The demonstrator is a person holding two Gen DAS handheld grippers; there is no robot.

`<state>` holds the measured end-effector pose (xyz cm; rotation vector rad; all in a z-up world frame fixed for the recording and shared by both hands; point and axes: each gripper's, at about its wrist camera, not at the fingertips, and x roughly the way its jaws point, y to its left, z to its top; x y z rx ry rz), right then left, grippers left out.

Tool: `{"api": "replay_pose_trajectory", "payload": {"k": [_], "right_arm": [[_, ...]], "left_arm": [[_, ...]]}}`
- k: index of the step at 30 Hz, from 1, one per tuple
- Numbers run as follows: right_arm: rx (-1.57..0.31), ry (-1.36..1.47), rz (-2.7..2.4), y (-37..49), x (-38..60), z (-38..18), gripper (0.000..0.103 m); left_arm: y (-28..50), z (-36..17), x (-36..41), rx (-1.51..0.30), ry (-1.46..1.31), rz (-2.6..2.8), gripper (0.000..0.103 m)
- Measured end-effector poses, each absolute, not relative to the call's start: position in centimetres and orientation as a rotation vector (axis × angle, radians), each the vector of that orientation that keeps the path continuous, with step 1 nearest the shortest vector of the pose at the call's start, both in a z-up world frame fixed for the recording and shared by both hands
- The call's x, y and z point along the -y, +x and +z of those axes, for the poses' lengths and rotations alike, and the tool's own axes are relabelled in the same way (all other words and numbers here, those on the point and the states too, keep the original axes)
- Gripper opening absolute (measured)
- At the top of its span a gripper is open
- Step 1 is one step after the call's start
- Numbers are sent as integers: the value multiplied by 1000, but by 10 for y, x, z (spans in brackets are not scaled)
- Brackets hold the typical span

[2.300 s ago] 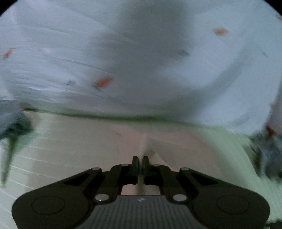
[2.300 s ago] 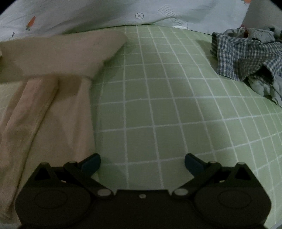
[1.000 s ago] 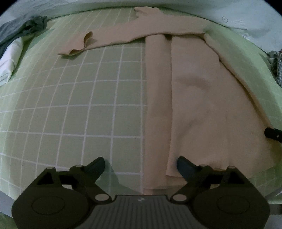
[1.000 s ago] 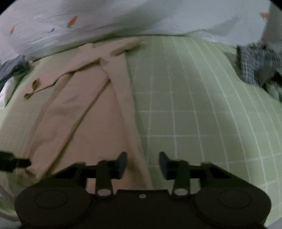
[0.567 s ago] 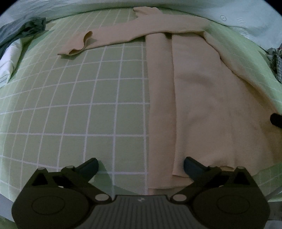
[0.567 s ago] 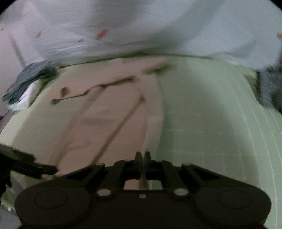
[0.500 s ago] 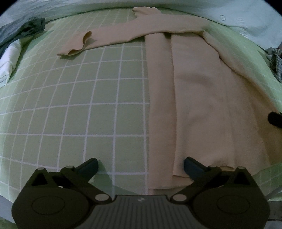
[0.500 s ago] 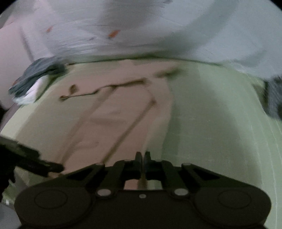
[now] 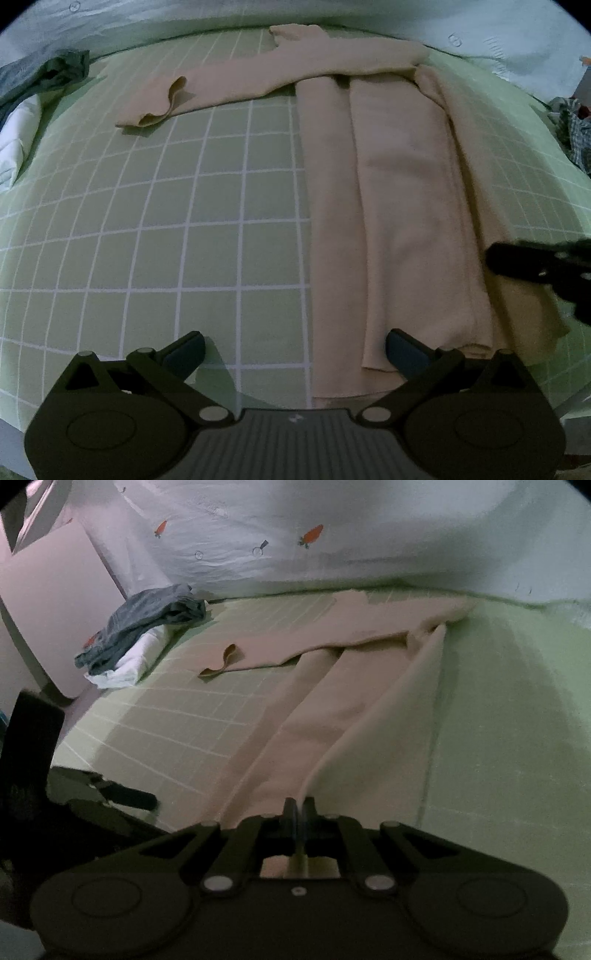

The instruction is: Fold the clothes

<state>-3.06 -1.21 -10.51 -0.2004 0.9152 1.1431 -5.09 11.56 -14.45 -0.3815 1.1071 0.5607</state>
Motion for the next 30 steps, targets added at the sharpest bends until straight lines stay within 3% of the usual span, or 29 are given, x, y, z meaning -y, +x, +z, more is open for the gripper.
{"api": "replay_pose_trajectory", "payload": {"k": [7, 9, 11, 13, 16, 20, 22, 23, 29, 30], "right_arm": [[-1098, -146, 1088, -19, 2, -132, 7], [-1110, -148, 1101, -19, 1, -130, 12], [-1123, -150, 1118, -21, 0, -128, 30], [-1135, -148, 1138, -22, 1, -125, 39], [-1099, -168, 1119, -23, 3, -115, 41], [-915, -259, 1013, -23, 11, -92, 54], [-872, -268, 964, -18, 14, -87, 54], [-860, -275, 938, -15, 14, -87, 54], [-853, -280, 839, 2, 5, -94, 54], [-848, -285, 828, 4, 2, -94, 54]], "left_arm": [[-51, -145, -115, -1095, -379, 555, 103], [-50, -145, -115, -1098, -382, 553, 103], [-50, -143, -116, -1108, -387, 539, 103], [-53, -142, -120, -1109, -402, 534, 103], [-60, -138, -127, -1100, -438, 538, 103], [-78, -125, -145, -1023, -501, 637, 102], [-84, -118, -155, -985, -506, 700, 101], [-85, -115, -160, -964, -506, 718, 99], [-84, -100, -188, -893, -459, 769, 56], [-82, -98, -192, -889, -447, 770, 54]]}}
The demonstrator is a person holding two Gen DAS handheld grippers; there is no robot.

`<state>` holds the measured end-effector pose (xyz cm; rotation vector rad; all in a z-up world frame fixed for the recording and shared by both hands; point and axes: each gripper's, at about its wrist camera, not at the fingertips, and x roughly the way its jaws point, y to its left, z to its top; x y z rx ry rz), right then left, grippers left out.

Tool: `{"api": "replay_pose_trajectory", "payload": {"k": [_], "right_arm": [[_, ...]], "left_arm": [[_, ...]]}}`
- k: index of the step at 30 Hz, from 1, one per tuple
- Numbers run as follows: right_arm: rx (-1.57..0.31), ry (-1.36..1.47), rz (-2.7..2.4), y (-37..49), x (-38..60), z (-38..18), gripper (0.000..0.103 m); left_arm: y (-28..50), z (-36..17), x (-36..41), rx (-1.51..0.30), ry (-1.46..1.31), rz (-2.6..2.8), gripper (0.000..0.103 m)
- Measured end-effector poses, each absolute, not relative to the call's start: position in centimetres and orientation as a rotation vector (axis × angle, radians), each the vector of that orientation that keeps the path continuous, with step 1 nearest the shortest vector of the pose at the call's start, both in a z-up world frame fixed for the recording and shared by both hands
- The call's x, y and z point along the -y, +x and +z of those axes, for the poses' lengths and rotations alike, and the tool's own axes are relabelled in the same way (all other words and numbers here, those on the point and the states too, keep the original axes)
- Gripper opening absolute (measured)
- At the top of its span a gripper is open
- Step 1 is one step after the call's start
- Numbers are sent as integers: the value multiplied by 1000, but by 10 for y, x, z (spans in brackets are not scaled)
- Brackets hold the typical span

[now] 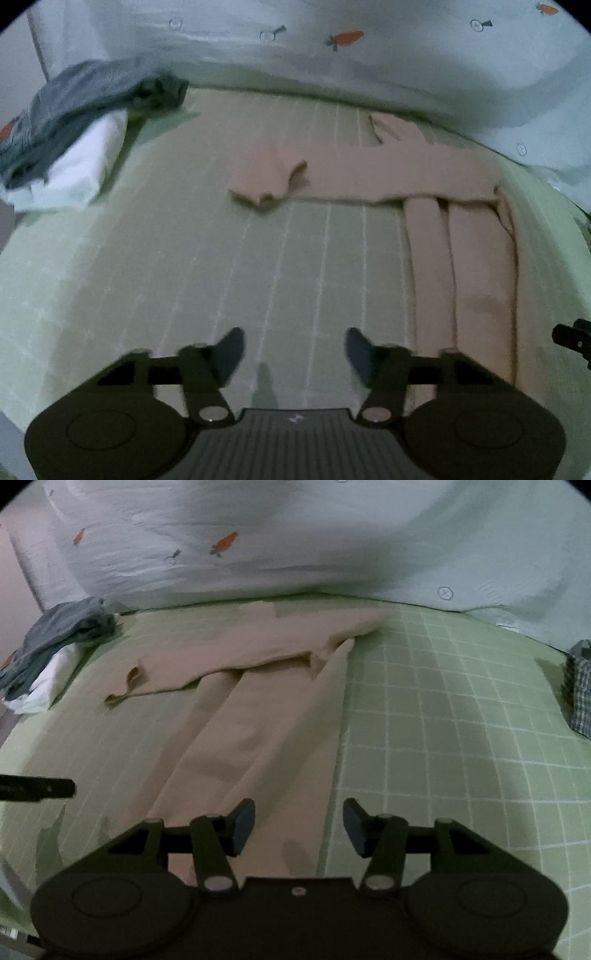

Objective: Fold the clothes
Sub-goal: 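Grasp the sleeve cuff with the left gripper and lift it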

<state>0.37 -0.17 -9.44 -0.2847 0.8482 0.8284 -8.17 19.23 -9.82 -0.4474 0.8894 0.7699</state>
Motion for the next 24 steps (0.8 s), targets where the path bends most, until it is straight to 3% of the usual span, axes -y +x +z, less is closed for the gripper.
{"api": "replay_pose_trajectory", "payload": {"k": [8, 13, 16, 24], "right_arm": [[-791, -350, 761, 24, -31, -98, 53], [-718, -429, 753, 43, -63, -100, 53], [-667, -504, 764, 58, -87, -105, 53], [-569, -748, 794, 83, -150, -126, 46]], "left_arm": [[-46, -98, -235, -887, -357, 770, 52], [-18, -105, -270, -901, -288, 769, 61], [-3, -111, -294, -921, -259, 784, 61], [22, -132, -337, -952, -232, 776, 69]]}}
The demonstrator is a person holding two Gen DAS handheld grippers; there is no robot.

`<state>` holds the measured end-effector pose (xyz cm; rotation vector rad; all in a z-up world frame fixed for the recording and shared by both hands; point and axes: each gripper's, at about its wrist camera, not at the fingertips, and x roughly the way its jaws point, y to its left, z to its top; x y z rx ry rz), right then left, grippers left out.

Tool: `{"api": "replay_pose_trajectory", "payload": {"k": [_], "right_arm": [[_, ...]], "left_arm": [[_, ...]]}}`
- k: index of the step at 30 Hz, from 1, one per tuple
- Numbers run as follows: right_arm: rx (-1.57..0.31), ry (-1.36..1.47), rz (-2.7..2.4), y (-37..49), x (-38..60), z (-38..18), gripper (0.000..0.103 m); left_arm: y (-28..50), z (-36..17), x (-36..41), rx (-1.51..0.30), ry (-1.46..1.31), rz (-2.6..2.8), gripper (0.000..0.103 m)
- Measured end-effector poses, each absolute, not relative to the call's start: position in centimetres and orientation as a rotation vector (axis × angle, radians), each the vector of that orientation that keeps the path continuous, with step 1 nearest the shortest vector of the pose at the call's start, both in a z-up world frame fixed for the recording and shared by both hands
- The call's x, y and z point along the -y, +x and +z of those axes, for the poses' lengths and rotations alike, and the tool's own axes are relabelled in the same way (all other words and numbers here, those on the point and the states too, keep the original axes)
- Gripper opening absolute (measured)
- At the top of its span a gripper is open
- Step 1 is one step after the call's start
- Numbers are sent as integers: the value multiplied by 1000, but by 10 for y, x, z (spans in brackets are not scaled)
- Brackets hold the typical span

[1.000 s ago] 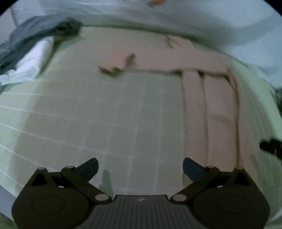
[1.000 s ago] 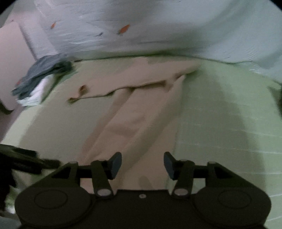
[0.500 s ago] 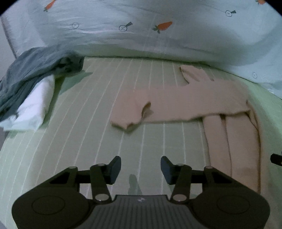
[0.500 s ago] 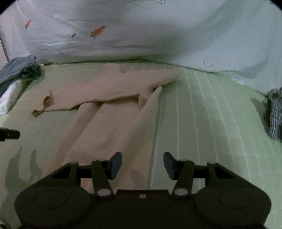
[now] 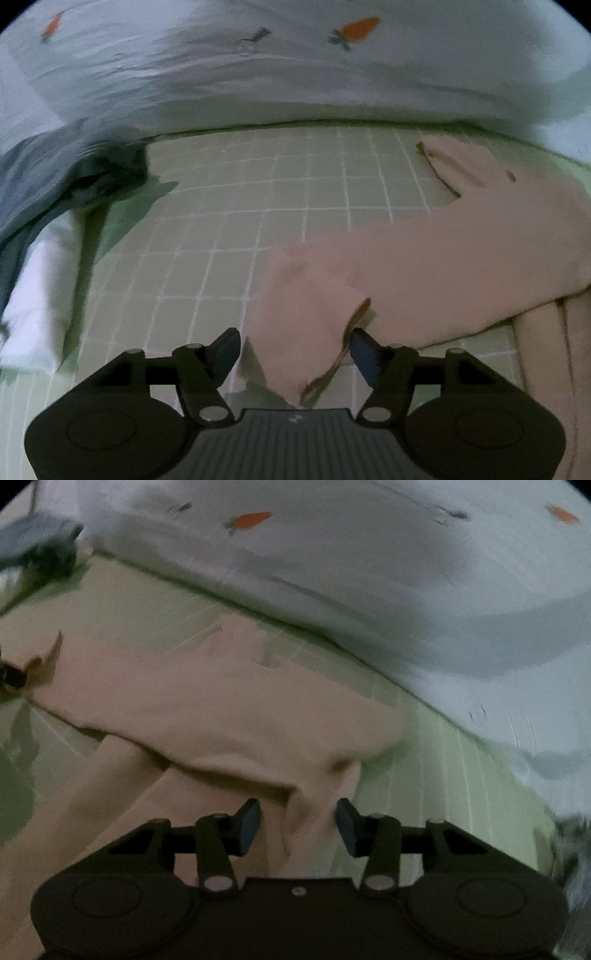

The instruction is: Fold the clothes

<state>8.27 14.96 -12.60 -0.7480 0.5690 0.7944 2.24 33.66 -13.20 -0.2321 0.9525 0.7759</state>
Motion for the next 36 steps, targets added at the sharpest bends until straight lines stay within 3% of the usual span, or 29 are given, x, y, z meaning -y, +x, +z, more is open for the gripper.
{"api": "replay_pose_trajectory", "payload": {"k": [4, 5, 7, 9, 11, 24, 27, 31, 36], "right_arm": [[-473, -892, 821, 76, -165, -135, 45], [-457, -907, 829, 74, -167, -135, 38], [-433, -924, 847, 72, -170, -135, 20], [-427, -912, 840, 72, -171, -133, 16], [-380, -922, 812, 67, -171, -129, 7], [-196, -796, 805, 59, -174, -67, 4], [-208, -745, 884, 56, -181, -60, 5], [-447, -537, 970, 70, -177, -61, 34], [-683, -182, 942, 105, -137, -61, 44]], "left_arm": [[27, -137, -347, -926, -236, 765, 70], [27, -138, -351, -915, -261, 769, 68], [27, -136, -358, -897, -307, 792, 47], [25, -130, -363, -871, -346, 833, 9], [22, -119, -367, -832, -366, 865, 9], [-19, 0, -372, -474, -313, 979, 9], [-31, 5, -377, -478, -293, 1040, 9], [-46, -25, -389, -573, -386, 1071, 9], [-55, -66, -389, -703, -440, 1078, 9]]}}
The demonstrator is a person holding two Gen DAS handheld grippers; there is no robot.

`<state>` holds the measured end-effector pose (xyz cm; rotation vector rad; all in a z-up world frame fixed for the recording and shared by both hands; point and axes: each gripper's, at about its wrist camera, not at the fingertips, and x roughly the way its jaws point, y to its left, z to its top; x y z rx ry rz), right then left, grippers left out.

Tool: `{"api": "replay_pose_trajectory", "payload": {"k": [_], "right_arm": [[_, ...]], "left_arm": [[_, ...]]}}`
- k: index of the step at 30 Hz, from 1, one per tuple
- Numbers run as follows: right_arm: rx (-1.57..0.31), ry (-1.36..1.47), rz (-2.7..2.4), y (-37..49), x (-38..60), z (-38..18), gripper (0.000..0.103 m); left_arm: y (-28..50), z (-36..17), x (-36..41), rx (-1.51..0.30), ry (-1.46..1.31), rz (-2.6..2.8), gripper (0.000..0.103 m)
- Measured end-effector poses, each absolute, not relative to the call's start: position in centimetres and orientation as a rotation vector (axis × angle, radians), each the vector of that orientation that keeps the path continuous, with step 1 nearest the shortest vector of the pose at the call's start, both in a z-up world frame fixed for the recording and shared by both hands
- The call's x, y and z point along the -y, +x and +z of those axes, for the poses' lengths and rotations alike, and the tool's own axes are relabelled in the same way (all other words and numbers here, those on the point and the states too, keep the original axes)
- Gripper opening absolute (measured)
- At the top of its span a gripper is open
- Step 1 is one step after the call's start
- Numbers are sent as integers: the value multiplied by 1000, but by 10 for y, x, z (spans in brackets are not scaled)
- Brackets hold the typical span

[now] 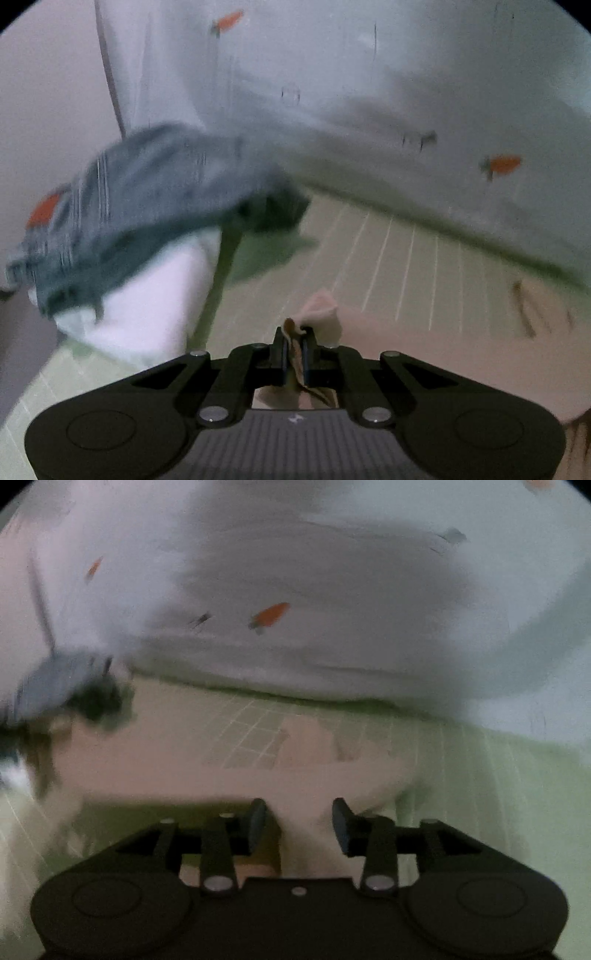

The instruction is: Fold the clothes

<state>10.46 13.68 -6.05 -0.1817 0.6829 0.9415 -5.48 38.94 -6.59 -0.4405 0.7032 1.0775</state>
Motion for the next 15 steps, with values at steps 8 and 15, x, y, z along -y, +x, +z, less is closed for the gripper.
{"api": "replay_pose_trajectory", "payload": {"k": [8, 15], "right_arm": [[-863, 94, 801, 185, -124, -87, 48], [-1026, 239, 720, 246, -154, -132, 25]], "left_arm": [[-60, -93, -392, -761, -513, 1077, 9], [-61, -98, -394, -774, -527, 1061, 9]]}}
